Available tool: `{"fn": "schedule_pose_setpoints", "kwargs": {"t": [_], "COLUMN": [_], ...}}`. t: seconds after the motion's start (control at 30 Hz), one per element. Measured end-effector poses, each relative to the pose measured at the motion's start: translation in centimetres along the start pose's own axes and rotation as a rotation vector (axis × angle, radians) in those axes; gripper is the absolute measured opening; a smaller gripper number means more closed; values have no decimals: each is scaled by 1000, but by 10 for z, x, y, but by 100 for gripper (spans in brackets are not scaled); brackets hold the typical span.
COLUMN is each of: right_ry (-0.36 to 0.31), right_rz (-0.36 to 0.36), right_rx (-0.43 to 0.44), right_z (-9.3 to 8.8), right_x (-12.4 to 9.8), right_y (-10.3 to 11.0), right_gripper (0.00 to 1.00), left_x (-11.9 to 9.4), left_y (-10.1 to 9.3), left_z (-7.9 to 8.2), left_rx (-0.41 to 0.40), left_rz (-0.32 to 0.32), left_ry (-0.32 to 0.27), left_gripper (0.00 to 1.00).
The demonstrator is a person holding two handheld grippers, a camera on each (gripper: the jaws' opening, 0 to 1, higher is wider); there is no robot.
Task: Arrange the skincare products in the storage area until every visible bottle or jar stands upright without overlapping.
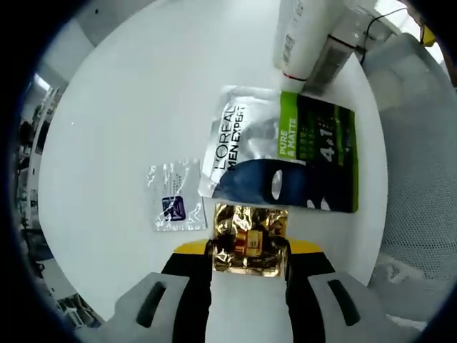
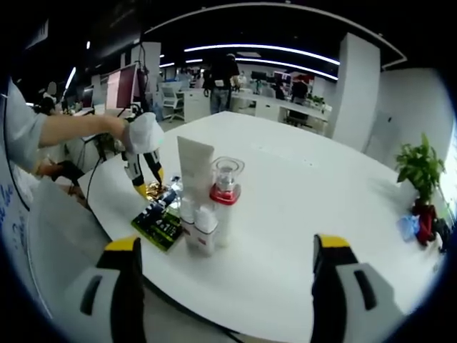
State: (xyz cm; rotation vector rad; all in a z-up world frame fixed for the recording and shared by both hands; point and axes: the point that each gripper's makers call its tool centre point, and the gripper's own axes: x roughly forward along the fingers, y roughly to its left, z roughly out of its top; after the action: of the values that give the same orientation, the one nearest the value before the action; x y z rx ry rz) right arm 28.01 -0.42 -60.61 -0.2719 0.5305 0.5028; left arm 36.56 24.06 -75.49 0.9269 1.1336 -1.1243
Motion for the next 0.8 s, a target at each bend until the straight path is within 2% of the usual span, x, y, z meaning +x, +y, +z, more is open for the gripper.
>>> {"fn": "schedule_pose_setpoints", "kwargs": {"t": [0.7, 0.8], "right_ry": [14, 14], "right_rz": [-2, -1], "right_rx": [11, 10], "right_z": [-6, -7], "right_x": [1, 1], "right_y": [-1, -1], "right_gripper": [100, 100], "left_x": [1, 0], "left_y": [2, 4], "left_z": [4, 5], "left_rx": [-1, 8], "left_rz": [2, 14], "left_ry": [-4, -5], "left_gripper": [37, 40]}}
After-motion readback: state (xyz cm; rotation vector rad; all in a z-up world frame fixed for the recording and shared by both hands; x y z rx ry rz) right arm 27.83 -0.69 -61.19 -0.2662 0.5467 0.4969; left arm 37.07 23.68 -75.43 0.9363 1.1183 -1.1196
